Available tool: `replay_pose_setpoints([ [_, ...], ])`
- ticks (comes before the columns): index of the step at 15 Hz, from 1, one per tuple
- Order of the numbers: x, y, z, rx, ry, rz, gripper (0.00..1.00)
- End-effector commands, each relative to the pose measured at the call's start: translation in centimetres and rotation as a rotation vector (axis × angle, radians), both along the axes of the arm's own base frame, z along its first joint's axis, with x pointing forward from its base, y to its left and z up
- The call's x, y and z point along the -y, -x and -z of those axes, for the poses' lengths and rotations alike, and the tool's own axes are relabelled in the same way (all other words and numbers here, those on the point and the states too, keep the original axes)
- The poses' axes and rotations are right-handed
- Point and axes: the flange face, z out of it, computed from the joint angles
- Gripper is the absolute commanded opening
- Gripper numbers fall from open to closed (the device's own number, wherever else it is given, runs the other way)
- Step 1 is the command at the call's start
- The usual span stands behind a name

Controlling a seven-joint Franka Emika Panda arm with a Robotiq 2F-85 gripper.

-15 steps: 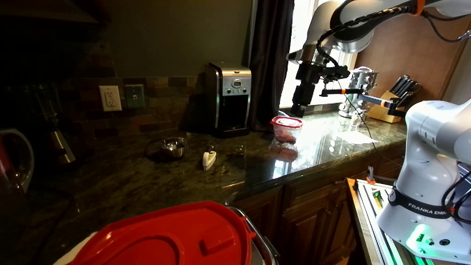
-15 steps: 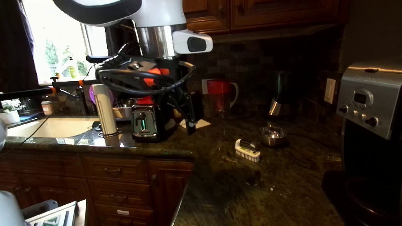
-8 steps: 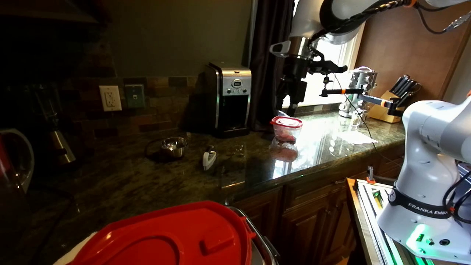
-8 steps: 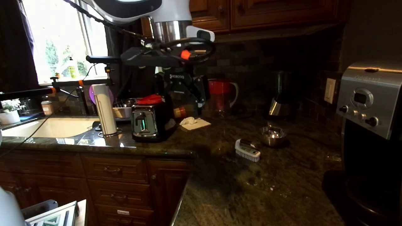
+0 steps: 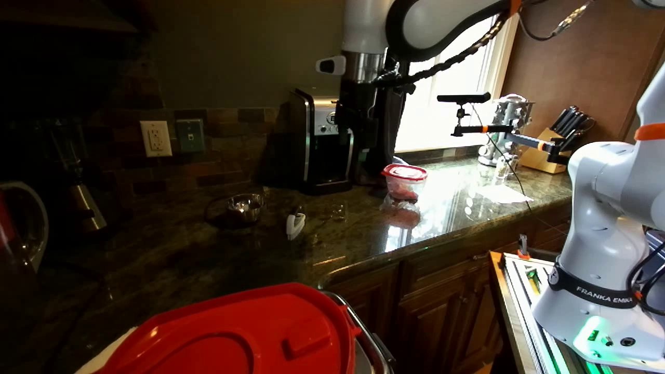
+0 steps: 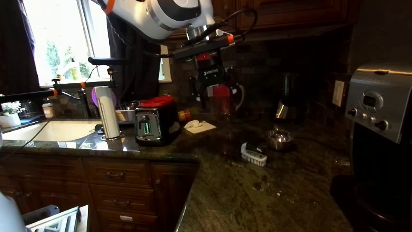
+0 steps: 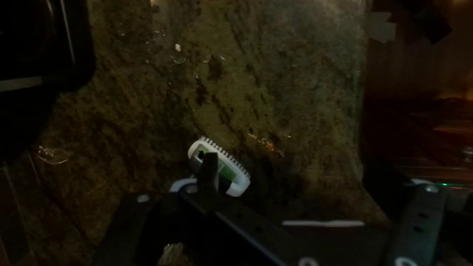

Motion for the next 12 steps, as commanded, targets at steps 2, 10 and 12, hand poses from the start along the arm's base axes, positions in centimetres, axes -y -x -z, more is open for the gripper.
replay_pose_setpoints([
  [2,0.0,-2.2,0.8,-0.013,0.030,-0.008,1.00],
  [10,-0.5,-5.8,2.1,0.029,-0.081,-0.317,1.00],
  [12,-1.1,-8.8,3.4,0.032,-0.080,-0.417,1.00],
])
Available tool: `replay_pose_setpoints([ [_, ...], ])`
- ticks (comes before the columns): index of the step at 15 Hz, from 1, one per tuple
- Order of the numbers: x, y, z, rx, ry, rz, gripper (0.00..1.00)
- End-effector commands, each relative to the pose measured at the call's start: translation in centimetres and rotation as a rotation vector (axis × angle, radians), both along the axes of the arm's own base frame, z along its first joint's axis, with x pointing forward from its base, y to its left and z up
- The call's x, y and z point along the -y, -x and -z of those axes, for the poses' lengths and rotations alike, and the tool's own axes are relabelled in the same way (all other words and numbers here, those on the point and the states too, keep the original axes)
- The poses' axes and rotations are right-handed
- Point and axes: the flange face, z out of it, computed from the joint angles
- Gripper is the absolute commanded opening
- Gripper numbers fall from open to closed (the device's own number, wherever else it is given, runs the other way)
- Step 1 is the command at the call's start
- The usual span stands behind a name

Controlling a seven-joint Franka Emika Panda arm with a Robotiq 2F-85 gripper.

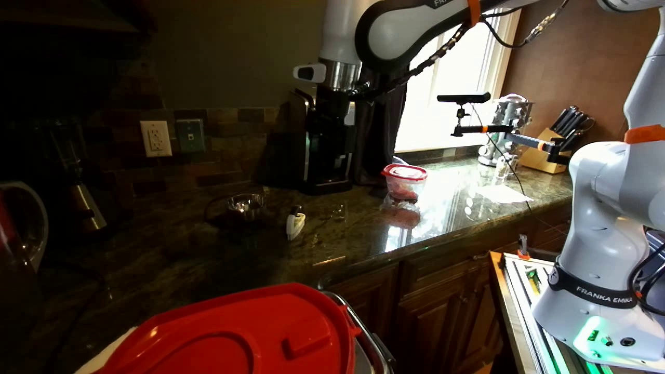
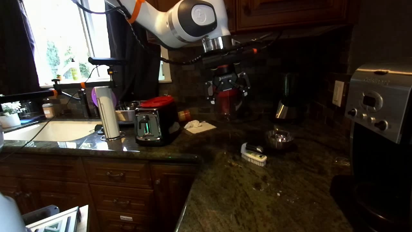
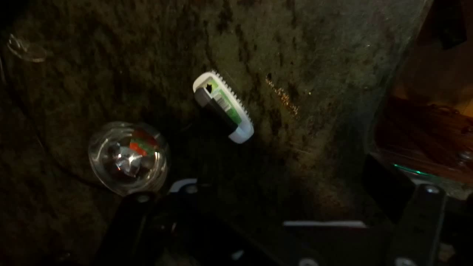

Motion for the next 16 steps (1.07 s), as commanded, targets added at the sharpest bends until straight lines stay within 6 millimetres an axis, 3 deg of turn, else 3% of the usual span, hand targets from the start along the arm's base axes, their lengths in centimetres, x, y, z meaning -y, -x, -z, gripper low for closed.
replay_pose_setpoints([
  [1,-0.9,-4.8,2.0,0.010,-0.014,-0.167,1.00],
  [5,-4.5,-10.0,5.4,0.100,-0.017,-0.205,1.00],
  [7,-4.9,-11.9,6.9,0.147,-0.041,-0.131,1.00],
  [8,-4.8,-9.7,5.7,0.124,-0.025,-0.173,1.00],
  [12,-4.7,-10.4,7.3,0.097,-0.007,-0.149,1.00],
  [16,-4.1,-13.6,11.0,0.104,-0.056,-0.143,1.00],
])
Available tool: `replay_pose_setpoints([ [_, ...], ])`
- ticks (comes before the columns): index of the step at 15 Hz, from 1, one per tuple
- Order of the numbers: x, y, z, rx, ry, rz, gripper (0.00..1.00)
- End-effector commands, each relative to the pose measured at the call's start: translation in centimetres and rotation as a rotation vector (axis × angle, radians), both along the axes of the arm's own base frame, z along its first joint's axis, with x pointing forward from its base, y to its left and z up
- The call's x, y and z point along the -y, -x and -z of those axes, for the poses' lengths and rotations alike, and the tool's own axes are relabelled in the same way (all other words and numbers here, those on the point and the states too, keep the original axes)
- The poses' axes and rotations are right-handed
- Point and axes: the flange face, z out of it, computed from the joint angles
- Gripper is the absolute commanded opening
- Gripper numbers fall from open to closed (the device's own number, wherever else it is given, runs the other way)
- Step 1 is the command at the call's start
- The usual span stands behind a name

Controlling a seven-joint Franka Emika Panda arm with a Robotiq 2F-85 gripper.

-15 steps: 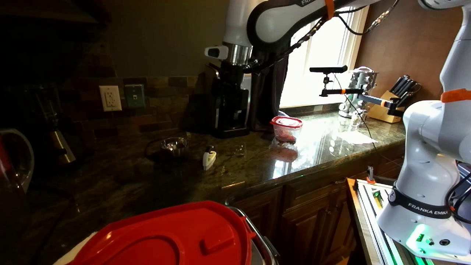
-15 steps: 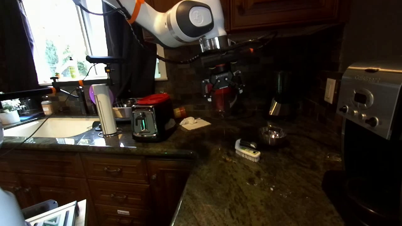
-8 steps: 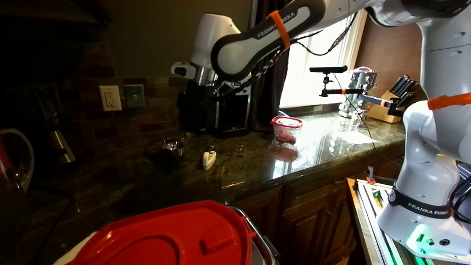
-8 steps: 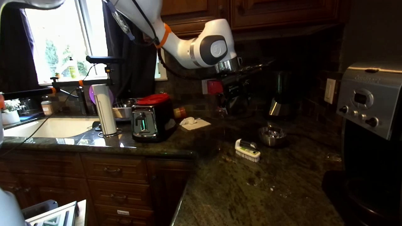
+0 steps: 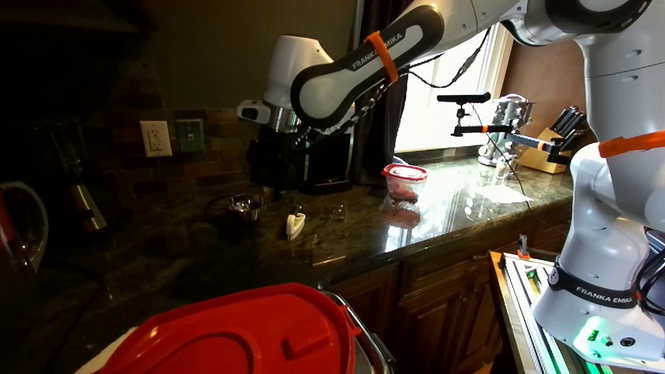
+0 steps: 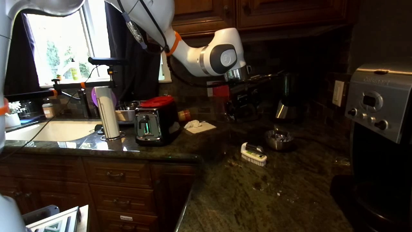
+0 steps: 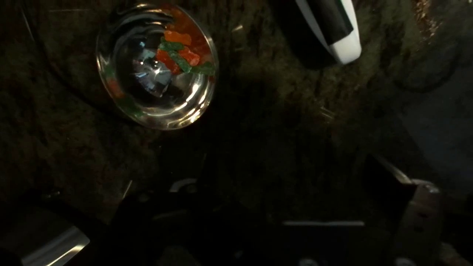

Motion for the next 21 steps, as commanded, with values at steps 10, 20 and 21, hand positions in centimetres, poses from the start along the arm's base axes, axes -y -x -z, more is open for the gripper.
replay_pose_setpoints([
  [10,3.4,-8.0,7.3,0.040,-0.031,0.124,0.62],
  [20,3.9,-8.2,9.4,0.020,0.012,0.171,0.01],
  [21,3.7,-8.0,9.3,0.022,0.020,0.166,0.00],
])
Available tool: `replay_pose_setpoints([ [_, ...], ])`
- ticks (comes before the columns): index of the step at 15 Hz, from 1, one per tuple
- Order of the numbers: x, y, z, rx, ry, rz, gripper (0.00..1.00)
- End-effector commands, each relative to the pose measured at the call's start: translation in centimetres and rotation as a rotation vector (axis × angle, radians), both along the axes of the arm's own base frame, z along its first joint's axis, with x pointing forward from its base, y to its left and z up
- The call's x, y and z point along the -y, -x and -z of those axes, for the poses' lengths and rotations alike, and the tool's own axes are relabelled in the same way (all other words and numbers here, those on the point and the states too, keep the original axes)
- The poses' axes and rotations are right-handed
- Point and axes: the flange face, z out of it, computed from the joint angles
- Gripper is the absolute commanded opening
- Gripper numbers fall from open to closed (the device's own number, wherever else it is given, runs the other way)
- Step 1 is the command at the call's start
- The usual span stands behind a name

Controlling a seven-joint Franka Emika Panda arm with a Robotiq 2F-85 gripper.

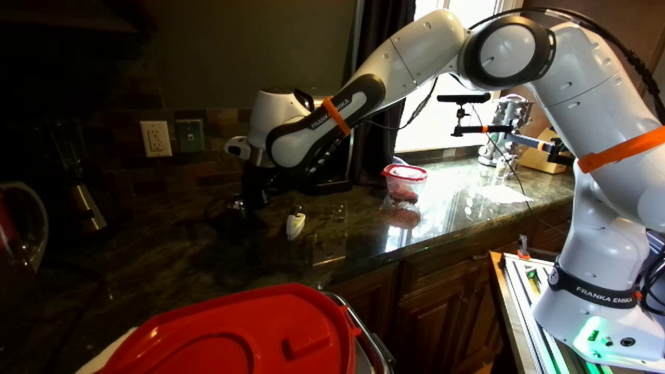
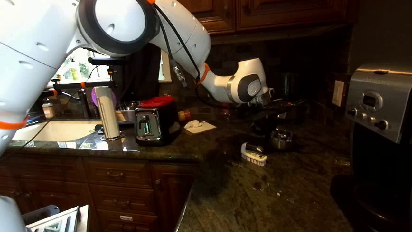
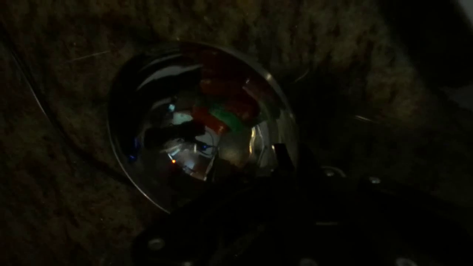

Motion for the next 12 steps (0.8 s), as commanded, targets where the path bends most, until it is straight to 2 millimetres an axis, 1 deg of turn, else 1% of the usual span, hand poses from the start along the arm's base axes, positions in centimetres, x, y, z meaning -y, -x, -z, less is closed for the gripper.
replay_pose_setpoints([
  [1,-0.5,0.1,-0.1,-0.013,0.034,0.005,0.00],
  [3,-1.7,0.8,-0.5,-0.016,0.045,-0.034,0.01],
  [4,-2.7,1.2,-1.0,-0.015,0.051,-0.065,0.01],
  [6,-5.8,2.7,-1.9,-0.030,0.041,-0.177,0.01],
  [9,-11.2,5.9,-3.6,-0.061,0.039,-0.345,0.01],
  [11,-14.3,7.8,-4.3,-0.116,0.035,-0.440,0.01],
  [12,-15.5,8.7,-4.3,-0.152,0.043,-0.483,0.01],
])
